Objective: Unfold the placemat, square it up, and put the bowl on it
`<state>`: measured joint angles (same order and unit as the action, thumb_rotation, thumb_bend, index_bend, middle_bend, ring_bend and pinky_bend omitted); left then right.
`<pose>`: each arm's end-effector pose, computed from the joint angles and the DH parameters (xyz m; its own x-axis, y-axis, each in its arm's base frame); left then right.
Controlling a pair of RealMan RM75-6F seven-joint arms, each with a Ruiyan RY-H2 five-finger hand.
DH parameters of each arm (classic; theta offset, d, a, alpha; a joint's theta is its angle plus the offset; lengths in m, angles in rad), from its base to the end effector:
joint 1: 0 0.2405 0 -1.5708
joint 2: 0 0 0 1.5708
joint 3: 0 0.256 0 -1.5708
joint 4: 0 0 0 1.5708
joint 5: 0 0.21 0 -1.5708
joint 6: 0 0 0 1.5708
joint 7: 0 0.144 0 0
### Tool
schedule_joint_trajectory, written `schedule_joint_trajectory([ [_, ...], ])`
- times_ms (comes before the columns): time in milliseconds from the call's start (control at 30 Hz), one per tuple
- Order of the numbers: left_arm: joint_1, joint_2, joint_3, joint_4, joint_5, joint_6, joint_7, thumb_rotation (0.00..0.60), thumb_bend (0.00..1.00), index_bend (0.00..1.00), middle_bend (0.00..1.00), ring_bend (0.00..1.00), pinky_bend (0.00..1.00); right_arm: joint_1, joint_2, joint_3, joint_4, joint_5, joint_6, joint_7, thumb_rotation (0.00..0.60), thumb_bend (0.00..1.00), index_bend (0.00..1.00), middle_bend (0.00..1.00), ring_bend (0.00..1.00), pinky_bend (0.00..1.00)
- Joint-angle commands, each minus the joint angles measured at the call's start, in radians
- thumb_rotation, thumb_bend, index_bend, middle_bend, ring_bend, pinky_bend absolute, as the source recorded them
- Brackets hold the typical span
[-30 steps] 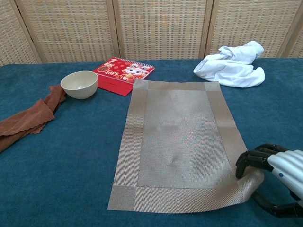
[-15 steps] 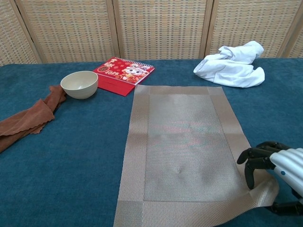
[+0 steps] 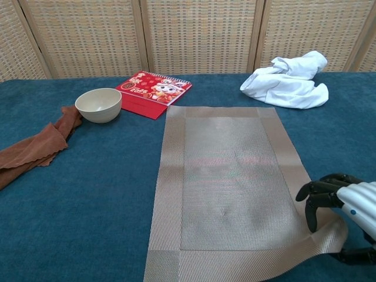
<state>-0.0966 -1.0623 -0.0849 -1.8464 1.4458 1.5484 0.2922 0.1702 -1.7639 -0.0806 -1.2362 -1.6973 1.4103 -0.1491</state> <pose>-0.2673 0.1868 0.1731 0.4921 -0.0755 0.8673 0.8705 0.0303 -0.4913 -0.2398 -0.1654 -0.0523 0.3367 -0.1526 0.9292 -0.9000 -0.3422 0.2699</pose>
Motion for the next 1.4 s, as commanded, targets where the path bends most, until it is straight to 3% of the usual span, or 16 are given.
schedule_joint_trajectory([
  [33, 0.0, 0.0, 0.0, 0.0, 0.0, 0.0, 0.0, 0.6, 0.23, 0.0, 0.0, 0.0, 0.0, 0.001, 0.005, 0.004, -0.005, 0.002, 0.002, -0.002, 0.6, 0.62, 0.73, 0.37, 0.29, 0.19],
  [400, 0.0, -0.001, -0.002, 0.0, -0.001, -0.002, 0.002, 0.6, 0.23, 0.0, 0.0, 0.0, 0.0, 0.015, 0.038, 0.034, -0.036, 0.016, 0.006, -0.011, 0.6, 0.62, 0.74, 0.37, 0.29, 0.19],
  [1000, -0.008, -0.005, -0.014, 0.009, -0.021, -0.015, 0.0, 0.6, 0.23, 0.0, 0.0, 0.0, 0.0, 0.061, 0.179, 0.178, -0.1, 0.153, -0.026, -0.038, 0.6, 0.62, 0.74, 0.38, 0.29, 0.19],
  [1400, -0.018, -0.017, -0.02, 0.017, -0.044, -0.031, 0.017, 0.6, 0.23, 0.0, 0.0, 0.0, 0.0, 0.125, 0.251, 0.267, -0.073, 0.249, -0.097, -0.059, 0.6, 0.62, 0.75, 0.38, 0.3, 0.19],
])
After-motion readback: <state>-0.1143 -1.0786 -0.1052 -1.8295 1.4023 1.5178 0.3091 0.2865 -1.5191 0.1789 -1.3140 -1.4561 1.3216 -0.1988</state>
